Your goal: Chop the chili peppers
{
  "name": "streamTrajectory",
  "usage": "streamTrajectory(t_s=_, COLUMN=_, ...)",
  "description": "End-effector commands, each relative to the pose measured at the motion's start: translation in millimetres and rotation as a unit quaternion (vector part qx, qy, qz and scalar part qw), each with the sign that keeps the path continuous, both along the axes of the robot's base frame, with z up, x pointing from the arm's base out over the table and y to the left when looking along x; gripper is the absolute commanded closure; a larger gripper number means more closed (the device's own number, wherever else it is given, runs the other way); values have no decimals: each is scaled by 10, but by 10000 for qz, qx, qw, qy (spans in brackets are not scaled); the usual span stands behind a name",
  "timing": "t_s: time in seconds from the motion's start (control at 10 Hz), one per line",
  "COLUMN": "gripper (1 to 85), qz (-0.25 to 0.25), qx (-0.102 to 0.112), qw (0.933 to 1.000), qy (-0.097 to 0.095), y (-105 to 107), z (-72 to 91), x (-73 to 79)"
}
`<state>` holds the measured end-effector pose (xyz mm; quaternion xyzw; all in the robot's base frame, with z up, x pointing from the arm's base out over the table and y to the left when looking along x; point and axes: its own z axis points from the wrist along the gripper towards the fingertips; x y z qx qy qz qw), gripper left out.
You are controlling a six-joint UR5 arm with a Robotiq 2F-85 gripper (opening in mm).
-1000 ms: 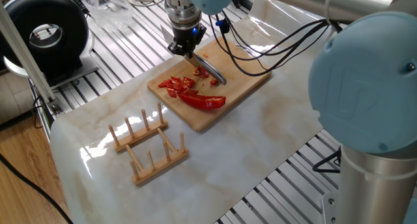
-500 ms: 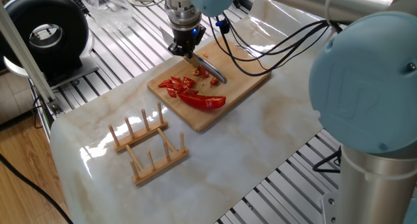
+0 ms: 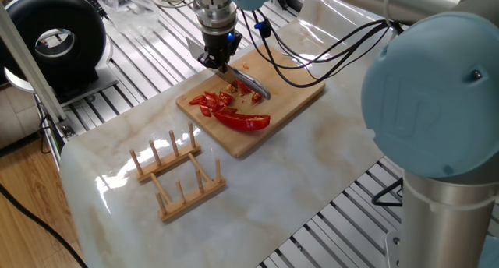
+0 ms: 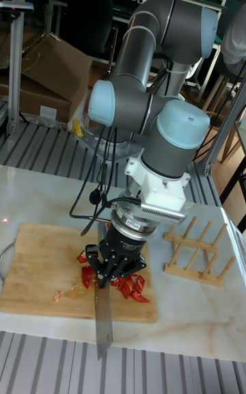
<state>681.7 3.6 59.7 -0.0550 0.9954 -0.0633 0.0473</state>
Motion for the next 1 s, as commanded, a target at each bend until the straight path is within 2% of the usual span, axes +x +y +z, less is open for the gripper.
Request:
streamTrajectory(t_s=0.0, gripper=843, qz=79, qx=-92, qw=9999, qy=-5, y=-73, z=115, x=-4)
streamTrajectory(t_s=0.1, gripper=843, qz=34, qx=-141, qw=9999, qy=-12, y=-29, z=275, x=-1)
streamTrajectory(t_s=0.2, gripper=843, qz=17, qx=-107, qw=9999, qy=-115, y=31, z=347, x=44)
streamTrajectory(t_s=0.4, gripper=843, qz=77, qx=-36, qw=9996, qy=-277, y=66, z=412, x=103)
streamTrajectory(t_s=0.5, gripper=843, qz=141, qx=63, qw=9995, qy=-262, y=133, z=439, x=65)
streamTrajectory(t_s=0.6, gripper=843, qz=505, qx=52, qw=9984, qy=-249, y=152, z=471, x=43)
streamTrajectory(t_s=0.7, gripper=843, qz=917, qx=163, qw=9952, qy=-315, y=244, z=486, x=60)
streamTrajectory(t_s=0.8, gripper=843, qz=1109, qx=202, qw=9929, qy=-387, y=291, z=499, x=81)
streamTrajectory(t_s=0.9, gripper=843, qz=1331, qx=444, qw=9892, qy=-424, y=417, z=466, x=72)
